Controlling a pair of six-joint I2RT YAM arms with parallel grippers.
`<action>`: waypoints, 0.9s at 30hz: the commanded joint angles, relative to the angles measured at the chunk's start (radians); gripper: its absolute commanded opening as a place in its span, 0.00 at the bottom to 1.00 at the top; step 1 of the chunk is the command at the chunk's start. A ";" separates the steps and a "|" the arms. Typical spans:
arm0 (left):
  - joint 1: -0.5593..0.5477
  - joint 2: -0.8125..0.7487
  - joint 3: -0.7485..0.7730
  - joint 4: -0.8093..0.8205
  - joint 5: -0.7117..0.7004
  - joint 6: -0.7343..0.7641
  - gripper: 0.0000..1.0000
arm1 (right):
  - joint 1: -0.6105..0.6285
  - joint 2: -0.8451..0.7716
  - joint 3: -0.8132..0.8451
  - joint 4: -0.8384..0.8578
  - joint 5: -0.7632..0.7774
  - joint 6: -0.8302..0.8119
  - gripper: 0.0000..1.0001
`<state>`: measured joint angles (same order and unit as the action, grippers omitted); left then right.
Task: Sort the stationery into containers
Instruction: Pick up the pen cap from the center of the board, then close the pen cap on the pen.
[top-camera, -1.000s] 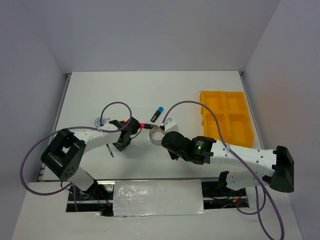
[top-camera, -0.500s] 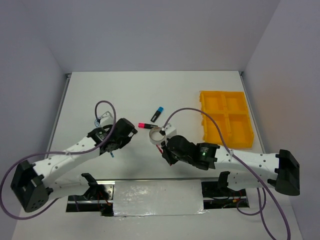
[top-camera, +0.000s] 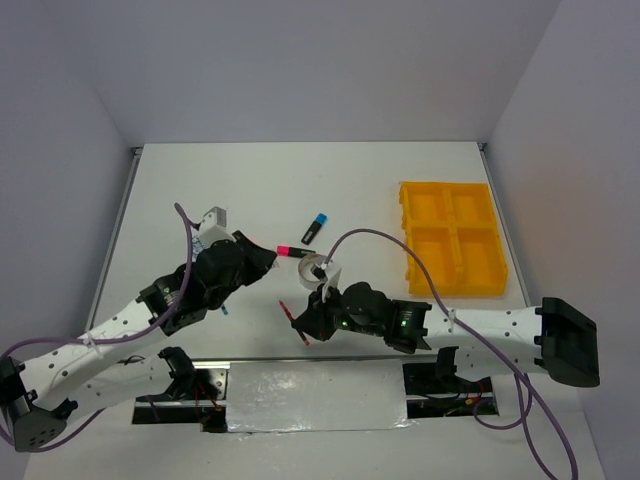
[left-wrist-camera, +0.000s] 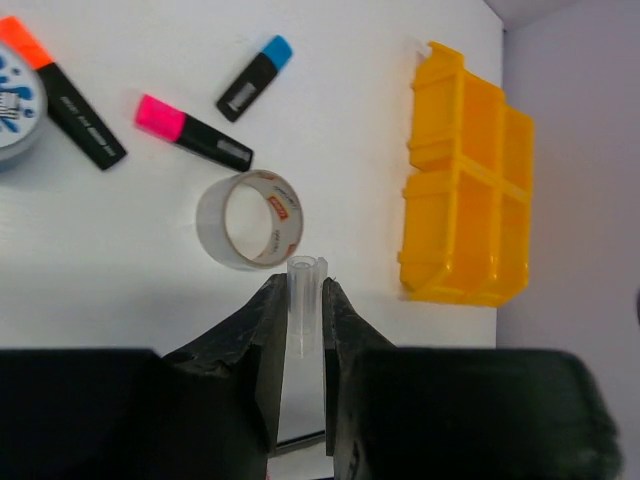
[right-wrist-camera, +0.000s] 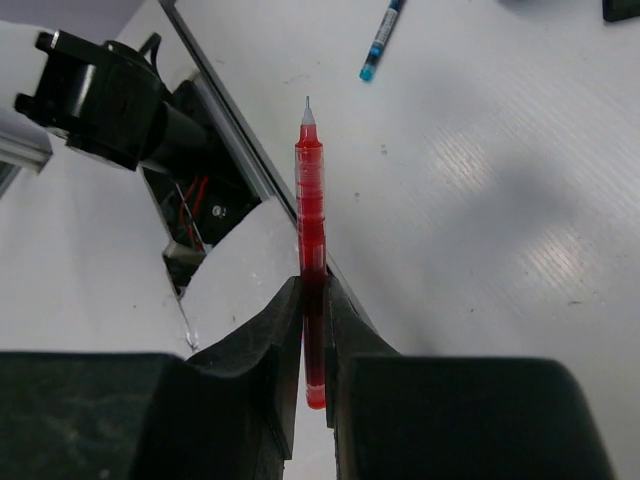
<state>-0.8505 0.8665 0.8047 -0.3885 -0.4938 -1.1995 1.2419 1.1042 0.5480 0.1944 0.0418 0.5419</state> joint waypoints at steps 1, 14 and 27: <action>-0.056 -0.024 -0.012 0.140 -0.006 0.070 0.00 | 0.008 -0.010 -0.028 0.169 0.010 0.039 0.00; -0.140 0.003 -0.004 0.183 -0.071 0.061 0.00 | 0.016 -0.083 0.015 0.028 0.243 0.047 0.00; -0.147 0.008 0.001 0.174 -0.089 0.057 0.00 | 0.017 -0.098 0.029 0.022 0.253 0.043 0.00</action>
<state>-0.9916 0.8711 0.7776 -0.2535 -0.5541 -1.1538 1.2522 1.0275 0.5251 0.2089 0.2749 0.5865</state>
